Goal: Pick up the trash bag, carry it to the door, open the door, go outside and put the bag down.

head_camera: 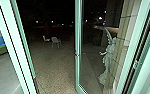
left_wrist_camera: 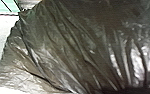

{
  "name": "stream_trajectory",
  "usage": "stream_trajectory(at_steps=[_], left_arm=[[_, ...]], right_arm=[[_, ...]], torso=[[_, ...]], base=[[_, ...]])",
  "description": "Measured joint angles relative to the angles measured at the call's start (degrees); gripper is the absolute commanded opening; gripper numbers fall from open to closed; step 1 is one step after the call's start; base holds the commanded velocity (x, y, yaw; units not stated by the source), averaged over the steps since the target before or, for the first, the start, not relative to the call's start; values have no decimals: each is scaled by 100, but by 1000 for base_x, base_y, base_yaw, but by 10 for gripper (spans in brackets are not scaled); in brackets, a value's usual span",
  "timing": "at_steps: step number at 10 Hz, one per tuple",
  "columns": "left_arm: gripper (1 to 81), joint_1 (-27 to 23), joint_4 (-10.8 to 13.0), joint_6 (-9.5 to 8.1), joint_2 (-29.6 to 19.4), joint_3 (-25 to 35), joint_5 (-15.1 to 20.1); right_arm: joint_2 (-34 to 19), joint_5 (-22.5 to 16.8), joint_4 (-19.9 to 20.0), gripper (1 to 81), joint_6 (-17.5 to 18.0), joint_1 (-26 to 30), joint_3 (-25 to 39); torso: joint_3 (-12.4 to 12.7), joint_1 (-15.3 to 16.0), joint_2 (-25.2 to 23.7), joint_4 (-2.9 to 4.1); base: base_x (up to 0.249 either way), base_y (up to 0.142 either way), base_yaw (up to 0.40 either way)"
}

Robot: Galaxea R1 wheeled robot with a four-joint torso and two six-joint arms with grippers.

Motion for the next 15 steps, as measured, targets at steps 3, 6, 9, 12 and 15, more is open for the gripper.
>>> stream_trajectory(at_steps=[3,6,9,12,15], left_arm=[[10,-26,0,-2,0,0,-22],[10,-28,2,0,2,0,-16],[10,-30,0,0,0,0,-16],[10,-30,0,0,0,0,-17],[10,-39,0,0,0,0,-22]], right_arm=[[2,11,0,811,0,50,-1],[2,11,0,811,0,30,-9],[5,12,0,811,-2,33,-12],[5,15,0,811,-2,33,-12],[16,15,0,811,0,33,-15]], torso=[[0,1,2,0],[0,1,2,0],[0,1,2,0],[0,1,2,0],[0,3,4,0]], base=[[75,0,0],[85,0,0],[89,0,0],[90,0,0],[90,0,0]])
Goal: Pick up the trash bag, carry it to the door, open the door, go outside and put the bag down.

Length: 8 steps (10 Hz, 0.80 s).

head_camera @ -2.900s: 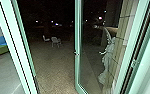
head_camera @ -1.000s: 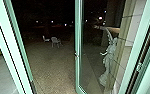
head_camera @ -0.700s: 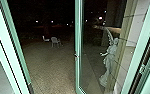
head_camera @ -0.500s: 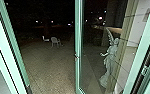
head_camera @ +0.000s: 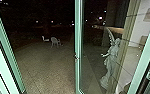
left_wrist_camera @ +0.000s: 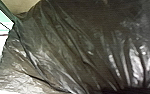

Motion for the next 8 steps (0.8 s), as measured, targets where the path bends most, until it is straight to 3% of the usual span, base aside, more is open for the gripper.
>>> stream_trajectory(at_steps=[8], left_arm=[[10,39,0,0,13,-16,20]], right_arm=[[-2,-4,-5,811,-2,-60,-33]], torso=[[0,-10,-6,0]], base=[[90,0,0]])
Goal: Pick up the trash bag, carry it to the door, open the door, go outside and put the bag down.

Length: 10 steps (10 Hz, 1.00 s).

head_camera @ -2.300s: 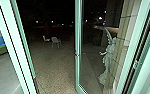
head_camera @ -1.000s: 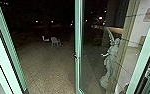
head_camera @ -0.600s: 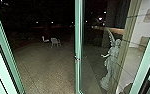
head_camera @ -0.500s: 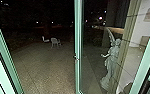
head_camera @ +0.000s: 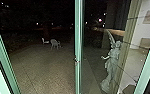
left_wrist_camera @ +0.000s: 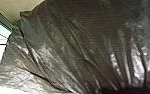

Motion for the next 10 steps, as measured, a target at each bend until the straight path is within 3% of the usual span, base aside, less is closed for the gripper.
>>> stream_trajectory(at_steps=[10], left_arm=[[10,-12,2,0,0,-11,7]], right_arm=[[0,6,-4,811,0,61,5]], torso=[[2,10,-2,0]], base=[[90,0,0]])
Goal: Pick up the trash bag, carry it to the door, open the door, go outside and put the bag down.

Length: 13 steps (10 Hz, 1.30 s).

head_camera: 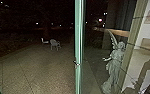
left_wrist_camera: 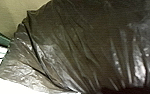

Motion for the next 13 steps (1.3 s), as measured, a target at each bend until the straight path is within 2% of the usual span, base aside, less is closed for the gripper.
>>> stream_trajectory(at_steps=[13], left_arm=[[10,-13,-2,0,0,9,-29]], right_arm=[[20,66,0,811,9,-4,-10]], torso=[[-2,0,2,0]], base=[[90,0,0]])
